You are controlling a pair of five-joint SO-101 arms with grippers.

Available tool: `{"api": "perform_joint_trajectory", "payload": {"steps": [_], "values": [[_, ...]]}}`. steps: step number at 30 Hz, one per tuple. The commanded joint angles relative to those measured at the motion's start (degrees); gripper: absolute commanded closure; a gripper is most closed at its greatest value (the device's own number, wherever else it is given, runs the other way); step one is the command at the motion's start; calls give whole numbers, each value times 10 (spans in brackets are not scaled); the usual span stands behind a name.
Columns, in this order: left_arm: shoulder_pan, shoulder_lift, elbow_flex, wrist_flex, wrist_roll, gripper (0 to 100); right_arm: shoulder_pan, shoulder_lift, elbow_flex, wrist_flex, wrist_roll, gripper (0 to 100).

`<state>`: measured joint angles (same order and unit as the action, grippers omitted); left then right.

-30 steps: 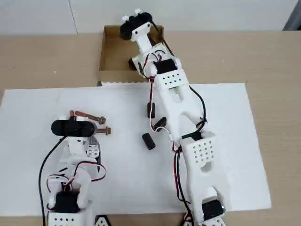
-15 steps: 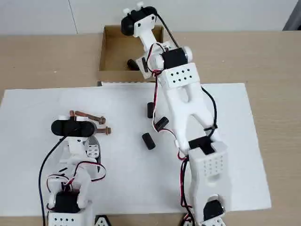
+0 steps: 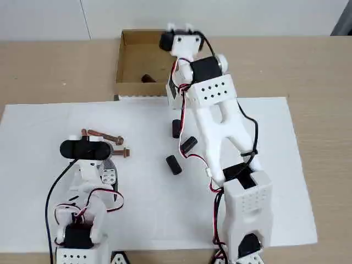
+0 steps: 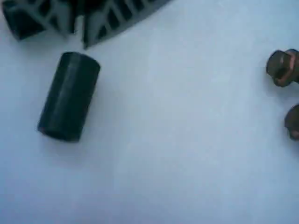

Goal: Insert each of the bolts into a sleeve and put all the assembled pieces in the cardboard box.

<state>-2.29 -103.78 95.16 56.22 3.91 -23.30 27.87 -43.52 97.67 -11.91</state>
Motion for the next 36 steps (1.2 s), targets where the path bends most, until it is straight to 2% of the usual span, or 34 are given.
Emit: {"api": "perform_joint_trajectory", "payload": {"steps": [1, 7, 13, 33, 36], "values": [[-3, -4, -1, -9, -1, 994, 4, -30, 47, 0, -27, 995], [-3, -4, -1, -9, -1, 994, 0, 23, 57, -3, -27, 987], [-3, -4, -1, -9, -1, 994, -25, 60, 57, -36, -27, 853], [-3, -4, -1, -9, -1, 994, -45, 160, 57, -120, -24, 877], [-3, -4, -1, -9, -1, 994, -45, 168, 57, -120, -25, 938]]}}
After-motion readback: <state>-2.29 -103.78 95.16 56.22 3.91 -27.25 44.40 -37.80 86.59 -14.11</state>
